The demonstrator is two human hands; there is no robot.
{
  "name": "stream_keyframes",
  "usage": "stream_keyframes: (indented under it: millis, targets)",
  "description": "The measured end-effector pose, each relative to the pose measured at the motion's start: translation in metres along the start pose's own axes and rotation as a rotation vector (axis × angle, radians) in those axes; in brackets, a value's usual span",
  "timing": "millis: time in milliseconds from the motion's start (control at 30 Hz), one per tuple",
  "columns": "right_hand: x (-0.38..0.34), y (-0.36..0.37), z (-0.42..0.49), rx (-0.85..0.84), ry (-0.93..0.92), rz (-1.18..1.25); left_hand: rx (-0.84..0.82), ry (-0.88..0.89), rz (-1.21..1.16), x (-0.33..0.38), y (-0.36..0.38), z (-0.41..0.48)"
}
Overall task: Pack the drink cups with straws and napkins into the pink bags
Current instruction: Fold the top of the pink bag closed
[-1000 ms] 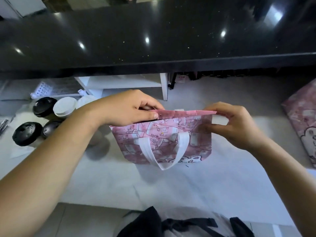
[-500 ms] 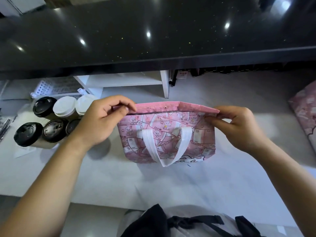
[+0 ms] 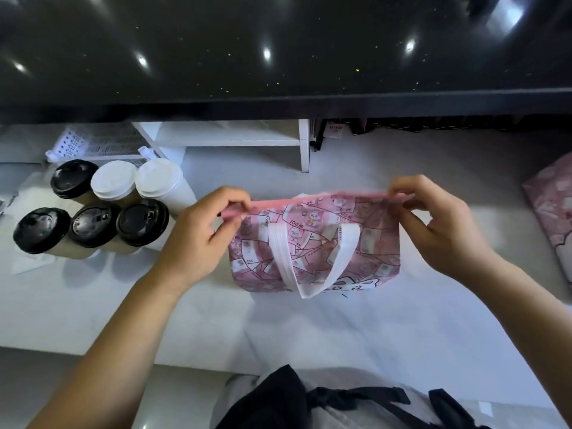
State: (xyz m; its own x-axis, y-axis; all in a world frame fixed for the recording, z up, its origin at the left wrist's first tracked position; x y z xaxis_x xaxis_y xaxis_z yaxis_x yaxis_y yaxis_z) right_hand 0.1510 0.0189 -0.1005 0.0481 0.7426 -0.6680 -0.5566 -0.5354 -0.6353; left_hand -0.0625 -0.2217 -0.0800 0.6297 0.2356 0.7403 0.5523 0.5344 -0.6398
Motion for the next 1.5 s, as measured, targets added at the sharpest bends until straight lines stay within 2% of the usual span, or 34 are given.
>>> stream_keyframes:
  millis: [133, 333, 433, 600, 700, 867, 1000, 1133, 1367, 1500]
  targets:
    - [0.004, -0.001, -0.001, -0.035, -0.093, -0.061, -0.073, 0.056, 0.131, -0.004, -0.002, 0.002]
    - [-0.008, -0.014, 0.005, -0.099, -0.094, -0.063, -0.242, -0.04, 0.09, -0.005, -0.016, 0.007]
    - [-0.011, -0.019, 0.006, -0.099, -0.076, -0.12, -0.19, -0.027, 0.08, -0.007, -0.021, 0.009]
    - [-0.011, -0.025, 0.001, -0.093, 0.073, -0.093, -0.039, -0.101, -0.047, -0.019, -0.017, 0.007]
    - [-0.015, -0.026, -0.001, -0.11, 0.079, -0.143, -0.034, -0.086, -0.075, -0.014, -0.018, 0.009]
    - [-0.045, -0.012, 0.016, -0.205, -0.126, -0.453, -0.133, 0.031, 0.241, 0.018, -0.016, 0.024]
    - [-0.074, 0.022, 0.035, -0.221, -0.206, -0.47, -0.247, 0.16, 0.432, 0.054, 0.012, 0.041]
    - [-0.077, 0.05, 0.044, -0.188, -0.252, -0.528, -0.235, 0.218, 0.528, 0.058, 0.033, 0.046]
    - [-0.051, 0.013, 0.024, -0.133, -0.231, -0.478, -0.262, 0.273, 0.314, 0.014, -0.003, 0.035]
    - [-0.029, -0.005, 0.008, -0.142, -0.274, -0.403, -0.221, 0.196, 0.162, -0.009, -0.023, 0.026]
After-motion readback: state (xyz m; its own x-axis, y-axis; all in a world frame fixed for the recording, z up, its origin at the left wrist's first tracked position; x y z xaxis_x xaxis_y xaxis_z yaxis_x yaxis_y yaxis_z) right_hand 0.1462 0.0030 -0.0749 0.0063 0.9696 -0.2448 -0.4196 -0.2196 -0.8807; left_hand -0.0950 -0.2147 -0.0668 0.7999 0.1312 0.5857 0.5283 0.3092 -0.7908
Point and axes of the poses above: each hand's wrist, its own z-axis towards the middle knuckle, its own y-axis out of the palm, x = y × z, the point moved 4 cm from there along z, towards the middle knuckle, and after that the axes turned 6 degrees about -y, right-handed, at the moved point
